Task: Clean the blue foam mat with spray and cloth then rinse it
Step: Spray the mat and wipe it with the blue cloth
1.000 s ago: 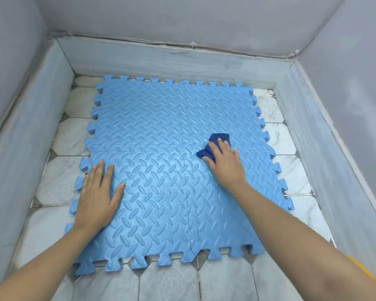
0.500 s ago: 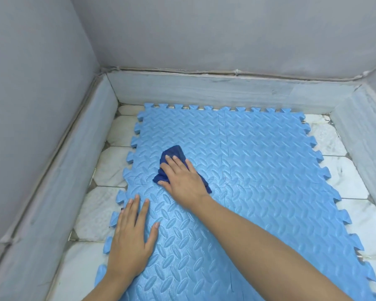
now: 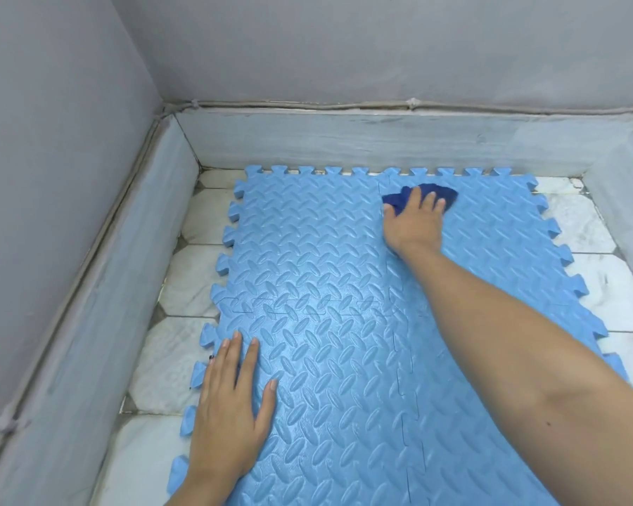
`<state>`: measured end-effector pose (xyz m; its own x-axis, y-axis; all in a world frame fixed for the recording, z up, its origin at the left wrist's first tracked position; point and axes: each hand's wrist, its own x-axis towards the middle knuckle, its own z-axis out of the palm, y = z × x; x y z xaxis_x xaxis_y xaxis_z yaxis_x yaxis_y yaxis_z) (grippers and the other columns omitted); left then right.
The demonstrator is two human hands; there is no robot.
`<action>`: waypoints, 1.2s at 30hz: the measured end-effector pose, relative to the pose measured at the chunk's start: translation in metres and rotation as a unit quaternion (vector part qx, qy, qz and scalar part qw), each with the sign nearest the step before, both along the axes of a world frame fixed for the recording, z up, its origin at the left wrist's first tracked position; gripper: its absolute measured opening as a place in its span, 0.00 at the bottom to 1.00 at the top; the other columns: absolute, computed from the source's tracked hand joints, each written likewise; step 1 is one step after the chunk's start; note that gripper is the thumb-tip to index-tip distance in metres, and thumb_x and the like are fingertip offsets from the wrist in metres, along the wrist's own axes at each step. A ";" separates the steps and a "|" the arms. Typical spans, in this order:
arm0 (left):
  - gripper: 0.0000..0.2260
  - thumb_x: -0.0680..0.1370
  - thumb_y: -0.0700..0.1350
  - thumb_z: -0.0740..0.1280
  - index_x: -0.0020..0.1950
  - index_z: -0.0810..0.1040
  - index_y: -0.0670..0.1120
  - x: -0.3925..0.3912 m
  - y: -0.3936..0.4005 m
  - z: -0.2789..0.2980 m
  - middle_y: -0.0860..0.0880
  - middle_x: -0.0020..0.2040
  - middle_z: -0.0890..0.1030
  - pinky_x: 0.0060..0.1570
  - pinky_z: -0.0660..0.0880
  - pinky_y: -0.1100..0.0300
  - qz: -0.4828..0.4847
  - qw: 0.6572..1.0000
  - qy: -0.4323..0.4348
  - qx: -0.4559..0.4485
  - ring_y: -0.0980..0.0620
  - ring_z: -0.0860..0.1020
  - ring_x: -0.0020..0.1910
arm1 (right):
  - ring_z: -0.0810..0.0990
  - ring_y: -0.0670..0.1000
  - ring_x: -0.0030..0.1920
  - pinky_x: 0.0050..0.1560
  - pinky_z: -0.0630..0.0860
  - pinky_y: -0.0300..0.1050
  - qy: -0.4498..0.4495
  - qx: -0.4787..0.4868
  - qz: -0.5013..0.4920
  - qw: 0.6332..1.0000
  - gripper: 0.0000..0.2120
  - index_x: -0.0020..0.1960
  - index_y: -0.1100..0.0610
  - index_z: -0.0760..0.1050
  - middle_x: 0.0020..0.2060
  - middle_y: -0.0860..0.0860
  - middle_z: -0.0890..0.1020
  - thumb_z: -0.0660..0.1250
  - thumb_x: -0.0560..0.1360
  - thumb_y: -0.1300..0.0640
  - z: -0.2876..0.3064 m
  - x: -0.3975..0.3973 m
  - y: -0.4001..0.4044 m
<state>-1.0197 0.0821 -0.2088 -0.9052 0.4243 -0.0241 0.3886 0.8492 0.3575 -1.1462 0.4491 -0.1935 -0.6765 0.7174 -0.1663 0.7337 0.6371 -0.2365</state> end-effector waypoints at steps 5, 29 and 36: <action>0.28 0.79 0.59 0.52 0.78 0.60 0.49 -0.001 0.003 0.004 0.49 0.79 0.55 0.76 0.44 0.59 0.000 1.000 0.001 0.002 0.55 0.49 0.78 | 0.50 0.55 0.79 0.77 0.48 0.54 0.064 -0.032 0.314 0.947 0.30 0.79 0.52 0.52 0.79 0.54 0.55 0.52 0.81 0.43 -0.003 0.019 -0.123; 0.29 0.81 0.60 0.48 0.78 0.57 0.43 0.002 0.000 0.004 0.40 0.78 0.55 0.75 0.50 0.45 -0.017 0.999 0.012 -0.046 0.42 0.52 0.78 | 0.72 0.63 0.57 0.47 0.72 0.52 -0.021 0.034 0.004 0.999 0.20 0.68 0.53 0.68 0.62 0.57 0.71 0.63 0.78 0.48 0.038 0.286 -0.024; 0.29 0.80 0.56 0.54 0.76 0.59 0.40 -0.001 -0.002 0.004 0.35 0.76 0.58 0.71 0.55 0.39 -0.043 0.995 0.022 -0.082 0.35 0.57 0.75 | 0.77 0.61 0.46 0.45 0.73 0.51 -0.104 -0.086 0.077 0.988 0.20 0.63 0.49 0.64 0.50 0.54 0.69 0.63 0.73 0.59 0.077 0.347 -0.044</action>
